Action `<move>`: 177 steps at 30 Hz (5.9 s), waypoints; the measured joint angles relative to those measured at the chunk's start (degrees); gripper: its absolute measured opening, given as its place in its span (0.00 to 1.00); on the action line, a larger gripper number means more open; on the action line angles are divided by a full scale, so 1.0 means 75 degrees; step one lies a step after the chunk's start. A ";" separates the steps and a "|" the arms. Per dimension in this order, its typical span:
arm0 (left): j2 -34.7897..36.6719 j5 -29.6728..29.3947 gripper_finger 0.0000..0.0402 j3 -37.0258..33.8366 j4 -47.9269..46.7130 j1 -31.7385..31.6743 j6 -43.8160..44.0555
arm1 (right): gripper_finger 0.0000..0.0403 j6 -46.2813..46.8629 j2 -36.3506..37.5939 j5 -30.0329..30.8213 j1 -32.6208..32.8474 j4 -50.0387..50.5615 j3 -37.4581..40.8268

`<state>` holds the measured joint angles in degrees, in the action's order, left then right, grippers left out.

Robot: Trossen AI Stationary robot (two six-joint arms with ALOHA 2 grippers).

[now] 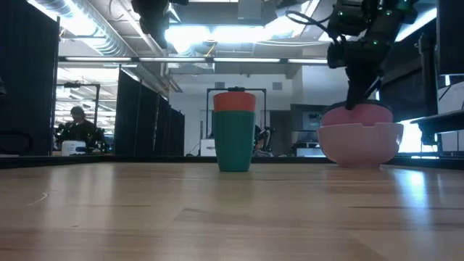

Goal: Nest bowls inside each other
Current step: Move the stacked of bowls beside the stacked of cup

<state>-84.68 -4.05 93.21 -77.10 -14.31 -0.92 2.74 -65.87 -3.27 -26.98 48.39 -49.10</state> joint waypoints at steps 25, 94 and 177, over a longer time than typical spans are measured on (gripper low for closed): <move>-0.0003 -0.0003 0.14 -0.0003 0.0000 -0.0004 -0.0083 | 0.45 0.0110 0.0000 -0.0119 -0.0003 -0.0392 0.0148; -0.0003 -0.0003 0.14 -0.0003 0.0061 -0.0003 -0.0692 | 0.45 -0.0490 0.0274 0.0542 0.0793 0.1869 0.0321; -0.0003 -0.0001 0.14 -0.0003 -0.0028 -0.0012 -0.1362 | 0.45 -0.1375 -0.1275 0.1017 0.0790 0.2012 0.0024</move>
<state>-84.71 -4.07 93.19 -77.31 -14.39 -11.14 -7.57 -75.43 4.36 -21.06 63.49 -48.93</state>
